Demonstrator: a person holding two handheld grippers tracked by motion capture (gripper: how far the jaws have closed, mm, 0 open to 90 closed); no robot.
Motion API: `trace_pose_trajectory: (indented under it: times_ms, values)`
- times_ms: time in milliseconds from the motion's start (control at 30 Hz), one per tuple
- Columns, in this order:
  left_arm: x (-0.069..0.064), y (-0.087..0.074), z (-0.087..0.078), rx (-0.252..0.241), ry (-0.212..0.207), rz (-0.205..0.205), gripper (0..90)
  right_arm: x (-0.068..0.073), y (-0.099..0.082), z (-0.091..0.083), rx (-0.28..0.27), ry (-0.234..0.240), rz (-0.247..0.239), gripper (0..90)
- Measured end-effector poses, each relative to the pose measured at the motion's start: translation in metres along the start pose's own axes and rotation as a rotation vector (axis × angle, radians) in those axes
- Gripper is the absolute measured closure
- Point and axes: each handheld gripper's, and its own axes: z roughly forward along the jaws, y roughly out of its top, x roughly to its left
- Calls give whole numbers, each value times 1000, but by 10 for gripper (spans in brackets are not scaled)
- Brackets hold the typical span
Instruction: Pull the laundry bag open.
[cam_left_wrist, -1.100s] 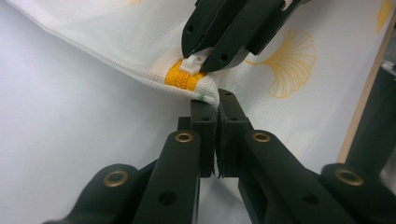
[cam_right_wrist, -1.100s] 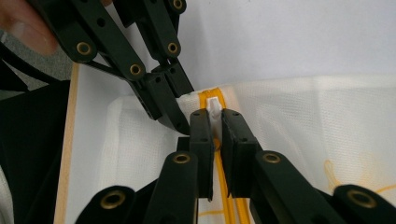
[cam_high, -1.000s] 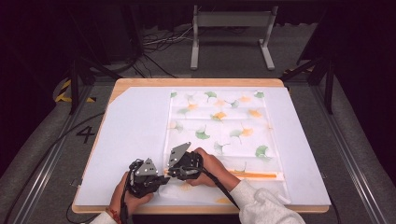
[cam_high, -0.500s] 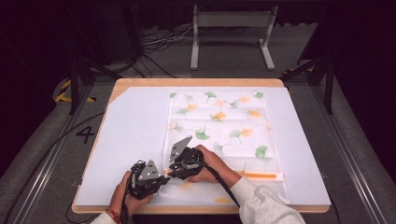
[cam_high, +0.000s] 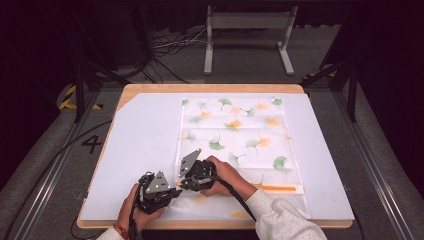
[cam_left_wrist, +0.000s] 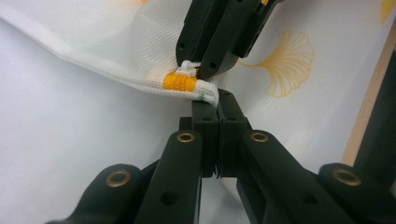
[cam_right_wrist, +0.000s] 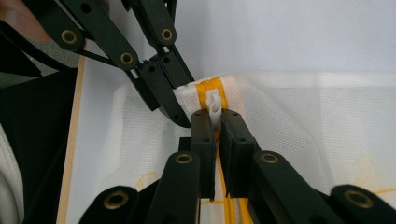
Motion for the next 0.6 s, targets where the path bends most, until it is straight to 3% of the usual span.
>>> trace_pose_trajectory:
  times_ms: [300, 400, 600]
  values:
    - [1, -1, -2, -21, -10, -30, 884, 4, -2, 1, -4, -34, -10, 858]
    - [0, -1, -2, -17, -1, -21, 884, 5, -2, 0, -9, -42, -8, 857]
    - [0, -1, -1, -12, -2, -13, 884, -2, -4, -1, -30, 2, 25, 744]
